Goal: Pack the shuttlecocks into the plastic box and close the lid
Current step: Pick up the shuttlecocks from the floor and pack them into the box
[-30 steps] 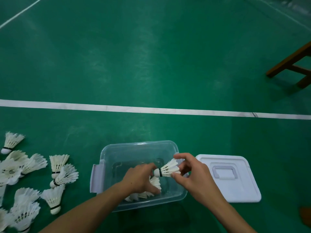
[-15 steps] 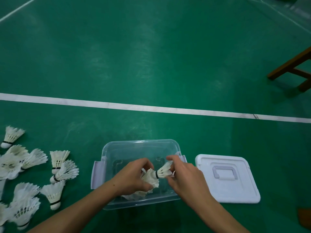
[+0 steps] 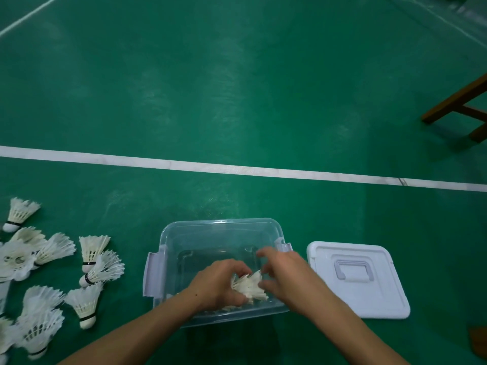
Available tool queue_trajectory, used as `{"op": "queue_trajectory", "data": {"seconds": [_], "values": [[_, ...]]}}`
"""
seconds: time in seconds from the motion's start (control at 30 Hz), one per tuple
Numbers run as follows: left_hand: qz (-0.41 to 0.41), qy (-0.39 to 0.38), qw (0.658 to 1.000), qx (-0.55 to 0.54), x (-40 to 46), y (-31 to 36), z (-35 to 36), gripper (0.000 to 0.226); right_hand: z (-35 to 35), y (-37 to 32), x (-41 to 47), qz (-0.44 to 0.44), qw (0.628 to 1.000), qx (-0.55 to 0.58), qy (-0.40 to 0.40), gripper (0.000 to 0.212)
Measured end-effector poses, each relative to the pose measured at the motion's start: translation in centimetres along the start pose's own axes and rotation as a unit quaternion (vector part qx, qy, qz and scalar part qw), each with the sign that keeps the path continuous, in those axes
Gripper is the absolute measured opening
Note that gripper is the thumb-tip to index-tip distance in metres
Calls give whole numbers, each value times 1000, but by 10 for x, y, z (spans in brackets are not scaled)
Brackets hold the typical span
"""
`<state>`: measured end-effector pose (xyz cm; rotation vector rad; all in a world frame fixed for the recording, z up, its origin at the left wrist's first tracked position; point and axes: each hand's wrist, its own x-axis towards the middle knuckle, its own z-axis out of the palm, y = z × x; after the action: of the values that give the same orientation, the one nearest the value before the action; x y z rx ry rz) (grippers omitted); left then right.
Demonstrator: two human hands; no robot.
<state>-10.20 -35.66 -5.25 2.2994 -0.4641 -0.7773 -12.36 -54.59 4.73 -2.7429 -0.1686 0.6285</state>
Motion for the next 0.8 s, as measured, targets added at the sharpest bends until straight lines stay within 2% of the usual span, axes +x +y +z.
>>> {"op": "queue_trajectory", "data": {"seconds": [0.1,0.2,0.4,0.5,0.7,0.8], "values": [[-10,-19,998,51,7,4,2,48,-31,11,-5,8,998,25,63,52],[-15,-34,996,76,14,6,6,52,-47,18,-8,20,995,49,82,41],[-18,-32,997,64,19,1,7,88,-45,20,-3,18,987,125,99,33],[-6,16,1000,-6,7,7,-9,95,-46,22,0,4,985,139,99,34],[49,191,973,-119,-54,25,-69,65,-52,12,7,-38,981,152,113,44],[48,255,954,-153,-98,16,-104,59,-48,-15,18,-76,979,151,110,46]]}}
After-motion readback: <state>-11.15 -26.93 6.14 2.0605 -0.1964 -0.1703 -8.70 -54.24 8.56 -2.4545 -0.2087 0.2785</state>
